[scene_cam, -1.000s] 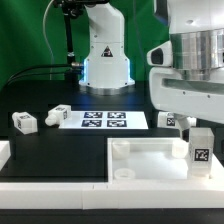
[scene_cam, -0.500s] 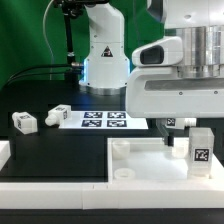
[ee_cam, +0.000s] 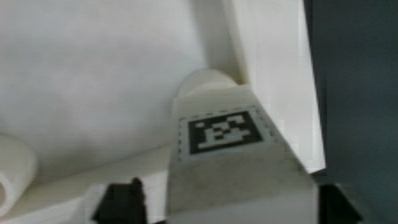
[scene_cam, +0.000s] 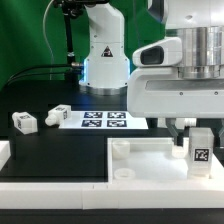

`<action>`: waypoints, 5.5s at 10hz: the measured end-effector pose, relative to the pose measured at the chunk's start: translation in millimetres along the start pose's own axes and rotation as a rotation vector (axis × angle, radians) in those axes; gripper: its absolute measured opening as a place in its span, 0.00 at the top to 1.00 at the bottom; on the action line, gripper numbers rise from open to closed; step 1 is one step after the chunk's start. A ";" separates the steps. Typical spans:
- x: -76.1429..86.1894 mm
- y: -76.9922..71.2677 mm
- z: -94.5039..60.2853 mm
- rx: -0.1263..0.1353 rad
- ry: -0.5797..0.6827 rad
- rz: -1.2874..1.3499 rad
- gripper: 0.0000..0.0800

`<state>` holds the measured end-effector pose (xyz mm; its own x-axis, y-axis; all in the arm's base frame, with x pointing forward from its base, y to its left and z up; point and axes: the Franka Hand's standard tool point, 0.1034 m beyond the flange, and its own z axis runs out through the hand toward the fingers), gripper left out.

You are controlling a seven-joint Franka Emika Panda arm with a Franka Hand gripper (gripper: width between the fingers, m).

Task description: Assemble one leg

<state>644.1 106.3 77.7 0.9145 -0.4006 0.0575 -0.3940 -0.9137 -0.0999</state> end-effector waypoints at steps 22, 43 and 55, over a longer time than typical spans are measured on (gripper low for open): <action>-9.0 -8.8 7.2 -0.030 -0.001 -0.052 0.33; -7.5 -0.4 7.9 -0.006 -0.071 -0.035 0.19; -1.6 -6.0 9.6 -0.073 -0.100 1.086 0.64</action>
Offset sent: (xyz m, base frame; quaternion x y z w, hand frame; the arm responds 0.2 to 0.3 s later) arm -0.0014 -0.0015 0.0069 -0.0541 0.0173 0.3007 0.9520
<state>645.9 113.1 68.7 0.0778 -0.9912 -0.1067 -0.9968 -0.0794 0.0105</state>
